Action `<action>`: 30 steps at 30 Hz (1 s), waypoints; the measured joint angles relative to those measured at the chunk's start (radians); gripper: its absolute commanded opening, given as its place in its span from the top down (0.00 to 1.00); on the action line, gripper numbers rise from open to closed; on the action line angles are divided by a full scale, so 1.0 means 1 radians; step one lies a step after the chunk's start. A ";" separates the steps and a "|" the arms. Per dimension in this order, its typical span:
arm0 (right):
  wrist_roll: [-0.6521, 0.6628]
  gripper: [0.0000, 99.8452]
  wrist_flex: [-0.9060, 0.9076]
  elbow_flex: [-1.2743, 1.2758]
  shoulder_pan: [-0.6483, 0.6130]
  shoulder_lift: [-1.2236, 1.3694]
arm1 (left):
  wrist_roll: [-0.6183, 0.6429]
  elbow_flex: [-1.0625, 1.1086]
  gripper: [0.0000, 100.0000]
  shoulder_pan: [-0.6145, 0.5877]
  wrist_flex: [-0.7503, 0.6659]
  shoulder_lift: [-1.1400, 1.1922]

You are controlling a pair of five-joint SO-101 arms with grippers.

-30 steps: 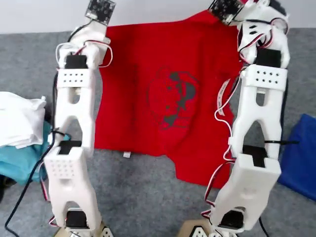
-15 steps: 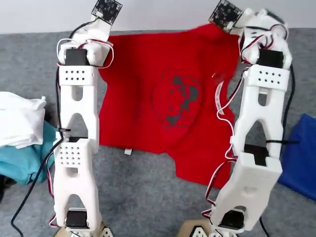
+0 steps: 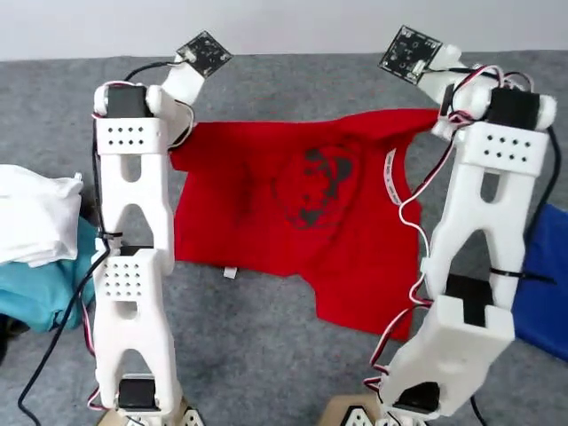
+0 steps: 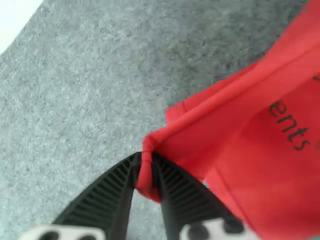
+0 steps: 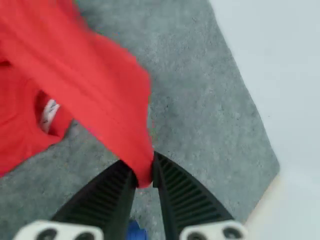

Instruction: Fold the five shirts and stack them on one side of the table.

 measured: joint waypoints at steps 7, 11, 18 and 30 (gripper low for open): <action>-0.002 0.99 -0.002 0.000 0.003 -0.126 | -0.020 0.000 1.00 -0.018 0.003 -0.115; 0.000 0.99 -0.055 0.000 0.029 -0.256 | -0.020 0.000 1.00 -0.018 0.005 -0.270; 0.000 0.99 -0.160 0.000 0.169 -0.482 | -0.021 -0.003 1.00 -0.034 0.008 -0.597; 0.000 0.99 -0.163 0.003 0.250 -0.760 | -0.055 0.031 1.00 -0.035 0.008 -0.937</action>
